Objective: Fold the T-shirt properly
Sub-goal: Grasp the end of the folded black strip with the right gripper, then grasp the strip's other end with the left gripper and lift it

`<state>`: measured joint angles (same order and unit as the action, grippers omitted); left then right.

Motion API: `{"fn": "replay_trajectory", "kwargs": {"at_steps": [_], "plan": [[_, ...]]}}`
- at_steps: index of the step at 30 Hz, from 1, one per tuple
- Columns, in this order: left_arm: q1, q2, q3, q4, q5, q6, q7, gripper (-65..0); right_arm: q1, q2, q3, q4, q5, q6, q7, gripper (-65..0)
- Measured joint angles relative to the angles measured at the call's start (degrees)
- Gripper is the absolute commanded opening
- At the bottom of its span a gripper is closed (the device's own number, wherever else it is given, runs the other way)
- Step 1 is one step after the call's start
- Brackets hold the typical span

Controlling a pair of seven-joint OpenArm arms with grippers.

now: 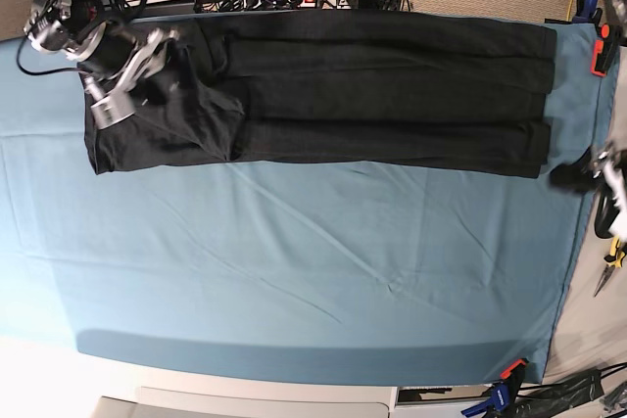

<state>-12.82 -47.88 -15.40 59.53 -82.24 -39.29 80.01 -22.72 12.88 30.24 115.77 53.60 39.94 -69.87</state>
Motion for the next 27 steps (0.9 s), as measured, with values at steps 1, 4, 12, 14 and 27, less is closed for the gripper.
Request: {"fn": "replay_trajectory", "kwargs": {"at_steps": [1,4,12,14,27], "plan": [[1.6,-1.4,0.0,0.0,0.3,0.7,-0.1,-30.0,1.0,-1.2,1.5,0.0,0.1,0.0,0.0,-31.0],[7.1,-4.7,0.0,0.0,-0.5,1.3,0.0,-30.0,3.3,-3.4,4.8,0.0,0.0,0.0,0.1,-31.0],[17.3,-3.6,0.0,0.1,-1.5,1.3,0.1,-30.0,4.0,-4.3,4.4,0.0,-0.2,0.0,0.1,-31.0],[17.9,-1.6,-0.1,0.1,-2.1,1.3,0.0,-30.0,4.0,-4.3,4.4,0.0,-0.2,0.0,0.2,-31.0],[15.0,8.0,-0.7,0.5,-5.1,0.8,-1.4,-30.0,4.0,-4.3,4.4,0.0,-0.9,0.0,0.1,-31.0]]}}
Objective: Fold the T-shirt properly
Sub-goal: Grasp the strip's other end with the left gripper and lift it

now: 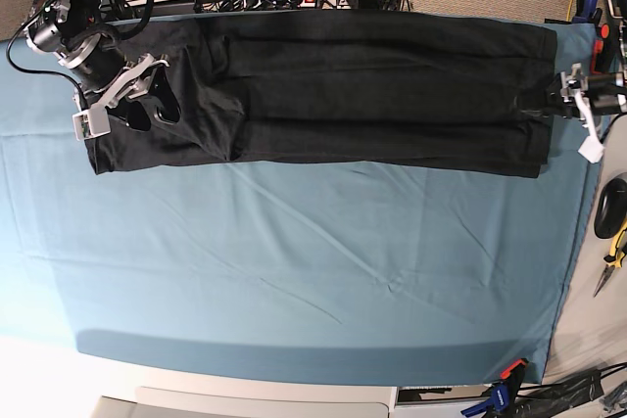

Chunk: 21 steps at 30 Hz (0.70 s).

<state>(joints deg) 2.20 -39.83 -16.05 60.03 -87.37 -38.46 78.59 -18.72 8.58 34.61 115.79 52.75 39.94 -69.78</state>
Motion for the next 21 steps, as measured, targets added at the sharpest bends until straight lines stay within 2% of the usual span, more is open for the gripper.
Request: {"fn": "replay_trajectory", "kwargs": {"at_steps": [11,17,21], "plan": [[-0.5,2.7,-0.3,0.0,-0.6,-1.0,-0.6,-30.0,0.0,0.0,0.0,0.0,0.0,0.0,0.0,-31.0],[-0.8,5.1,-4.0,0.0,0.4,-1.0,-1.1,-30.0,0.0,0.0,0.0,0.0,0.0,0.0,0.0,-31.0],[-0.8,5.2,-6.7,0.0,1.9,-1.0,-1.5,-30.0,0.0,0.0,0.0,0.0,0.0,0.0,0.0,-31.0]]}}
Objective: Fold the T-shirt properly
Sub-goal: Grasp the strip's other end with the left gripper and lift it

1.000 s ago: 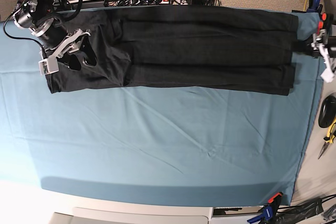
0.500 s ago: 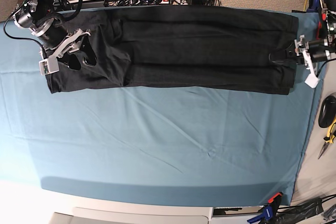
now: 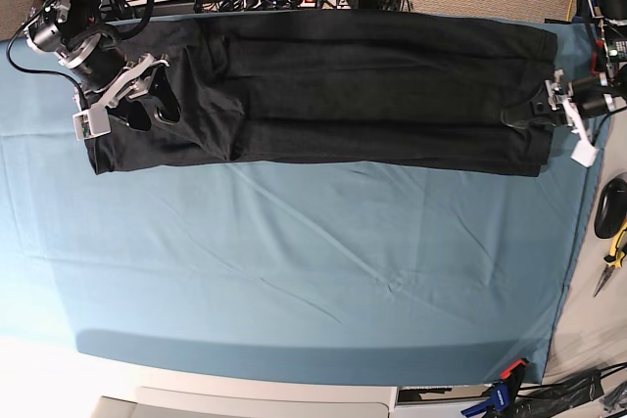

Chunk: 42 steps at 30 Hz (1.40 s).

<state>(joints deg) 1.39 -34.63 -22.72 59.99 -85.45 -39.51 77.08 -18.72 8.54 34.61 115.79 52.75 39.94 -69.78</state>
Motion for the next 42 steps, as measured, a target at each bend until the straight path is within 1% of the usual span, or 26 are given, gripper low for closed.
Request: {"fn": "replay_trajectory", "kwargs": {"at_steps": [3,8,10,15,22,23,27,33,34,36,37,41,42], "plan": [[0.1,0.0,-1.4,-0.1,0.4,0.0,0.0,-30.3,0.0,0.0,0.0,0.0,0.0,0.0,0.0,-31.0],[0.1,0.0,-1.5,-0.1,0.5,0.0,0.0,-30.8,0.0,0.0,0.0,0.0,0.0,0.0,0.0,-31.0],[0.1,0.5,-1.7,-0.1,0.5,0.0,-0.2,-31.8,0.0,0.0,0.0,0.0,0.0,0.0,0.0,-31.0],[0.0,2.8,-1.7,-0.1,0.4,-0.7,-1.1,-31.8,0.0,0.0,0.0,0.0,0.0,0.0,0.2,-31.0],[-0.1,3.7,-2.1,0.0,0.8,-0.9,-1.1,-31.8,0.0,0.0,0.0,0.0,0.0,0.0,0.2,-31.0],[-0.1,3.7,-2.1,0.0,0.8,-0.9,-1.1,-32.1,0.0,0.0,0.0,0.0,0.0,0.0,0.2,-31.0],[-0.1,3.7,-2.1,0.0,0.8,-0.9,-1.1,-36.8,0.0,0.0,0.0,0.0,0.0,0.0,0.2,-31.0],[-0.1,3.7,-2.1,0.0,0.8,-0.9,-1.1,-36.8,0.0,0.0,0.0,0.0,0.0,0.0,0.2,-31.0],[-0.1,3.7,-2.1,0.0,0.8,-0.9,-1.1,-38.0,0.0,0.0,0.0,0.0,0.0,0.0,0.2,-31.0],[-0.1,3.7,-2.1,0.0,0.8,-0.9,-1.1,-42.8,0.0,0.0,0.0,0.0,0.0,0.0,0.2,-31.0],[-0.1,3.7,-2.1,0.0,0.8,-0.9,-1.1,-46.2,0.0,0.0,0.0,0.0,0.0,0.0,0.2,-31.0],[-0.1,3.7,-2.1,0.0,0.8,-0.9,-1.1,-65.0,0.0,0.0,0.0,0.0,0.0,0.0,0.2,-31.0],[-0.1,3.7,-2.1,0.0,0.8,-0.9,-1.1,-65.0,0.0,0.0,0.0,0.0,0.0,0.0,0.2,-31.0]]}}
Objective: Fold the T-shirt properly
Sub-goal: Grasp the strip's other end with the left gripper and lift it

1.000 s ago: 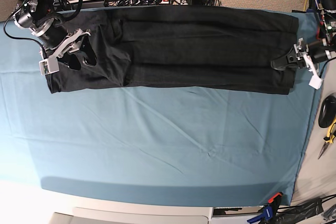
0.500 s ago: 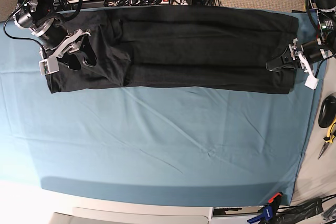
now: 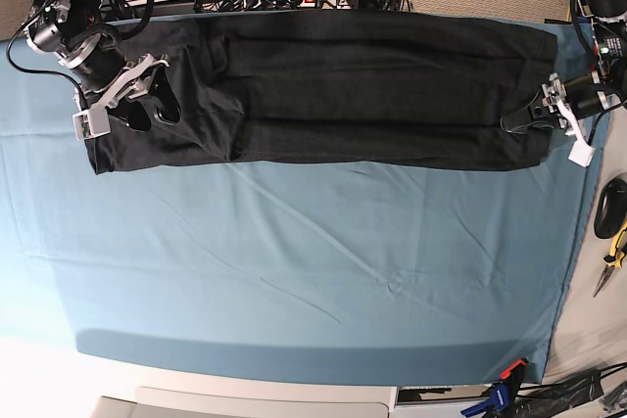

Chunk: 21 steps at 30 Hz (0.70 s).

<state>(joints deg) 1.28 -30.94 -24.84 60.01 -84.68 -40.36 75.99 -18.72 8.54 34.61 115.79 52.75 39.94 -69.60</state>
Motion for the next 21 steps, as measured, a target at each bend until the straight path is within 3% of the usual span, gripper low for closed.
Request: {"fn": "replay_trajectory", "kwargs": {"at_steps": [5,14,21], "plan": [[0.0,0.0,0.0,0.0,0.0,0.0,0.0,-65.0,0.0,0.0,0.0,0.0,-0.5,0.0,0.4,-31.0],[-1.8,1.8,-0.1,0.0,0.7,0.0,0.7,-65.0,0.0,0.0,0.0,0.0,-10.6,-0.1,6.3,-31.0],[-2.1,2.7,0.0,0.0,0.4,-0.2,0.4,-65.0,0.5,-0.2,0.0,0.0,-18.9,-4.9,10.5,-31.0]]}}
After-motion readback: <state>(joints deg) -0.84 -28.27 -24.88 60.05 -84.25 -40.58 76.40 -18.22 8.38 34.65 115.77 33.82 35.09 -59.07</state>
